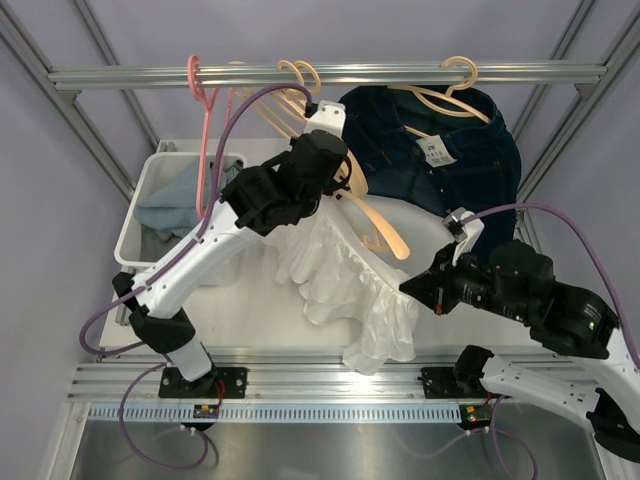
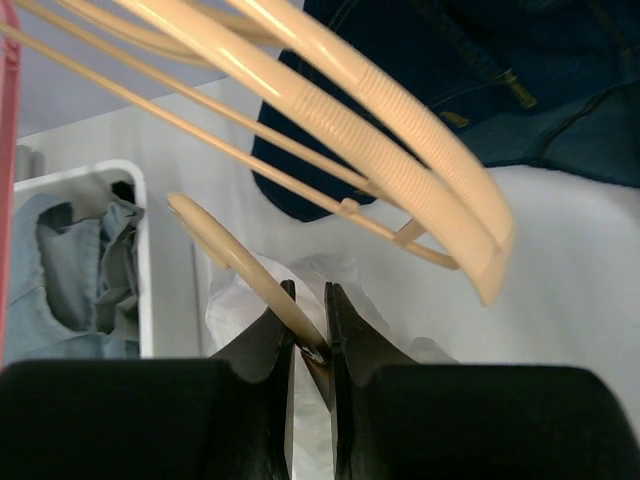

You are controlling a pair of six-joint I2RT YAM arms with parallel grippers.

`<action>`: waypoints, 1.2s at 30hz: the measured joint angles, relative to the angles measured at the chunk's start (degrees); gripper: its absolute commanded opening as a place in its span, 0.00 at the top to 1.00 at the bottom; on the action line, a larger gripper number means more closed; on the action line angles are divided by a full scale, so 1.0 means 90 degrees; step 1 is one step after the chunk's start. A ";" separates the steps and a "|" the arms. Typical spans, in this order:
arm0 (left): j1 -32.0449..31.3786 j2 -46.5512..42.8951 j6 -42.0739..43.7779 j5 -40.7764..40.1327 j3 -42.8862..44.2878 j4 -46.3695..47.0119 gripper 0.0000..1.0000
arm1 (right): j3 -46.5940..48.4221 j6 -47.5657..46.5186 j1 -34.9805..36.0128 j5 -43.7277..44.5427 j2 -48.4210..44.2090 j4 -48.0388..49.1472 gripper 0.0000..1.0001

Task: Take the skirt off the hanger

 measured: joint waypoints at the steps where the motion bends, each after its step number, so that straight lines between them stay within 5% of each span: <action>1: 0.0015 0.0007 -0.0085 0.0114 0.0141 -0.0029 1.00 | 0.0000 0.0032 0.0000 0.0051 -0.0032 -0.0085 1.00; 7: -0.0017 -0.0044 -0.0316 0.0481 0.0408 -0.0017 1.00 | 0.0087 0.0228 0.0007 0.0403 -0.0109 -0.0267 1.00; 12: -0.0182 -0.0780 -0.0175 0.0629 -0.1190 0.0767 1.00 | 0.0087 0.0483 0.0024 0.0855 0.0170 -0.0381 0.97; 13: -0.0219 -0.0974 -0.0148 0.0661 -0.1554 0.0867 1.00 | 0.0087 0.0537 0.0024 0.0947 0.0265 -0.0447 0.90; 14: -0.0253 -0.1107 -0.0131 0.0665 -0.1783 0.0925 1.00 | 0.0097 0.0583 0.0029 0.1052 0.0367 -0.0542 0.58; 17: -0.0389 -0.1409 -0.0002 0.0636 -0.2176 0.0998 1.00 | 0.0267 0.0741 0.0044 0.1452 0.0690 -0.1090 0.01; 22: -0.0954 -0.1591 0.0282 0.0228 -0.2273 0.1122 1.00 | 0.1571 0.0673 0.0061 0.2244 0.1224 -0.2166 0.00; 29: -0.1627 -0.1022 0.0539 -0.0408 -0.1921 0.1044 1.00 | 0.4809 0.0117 0.0063 0.1953 0.2050 -0.2511 0.03; 36: -0.1693 -0.0352 0.0610 -0.0814 -0.1066 0.0549 1.00 | 0.4432 -0.0010 0.0066 0.0607 0.2419 -0.2458 0.05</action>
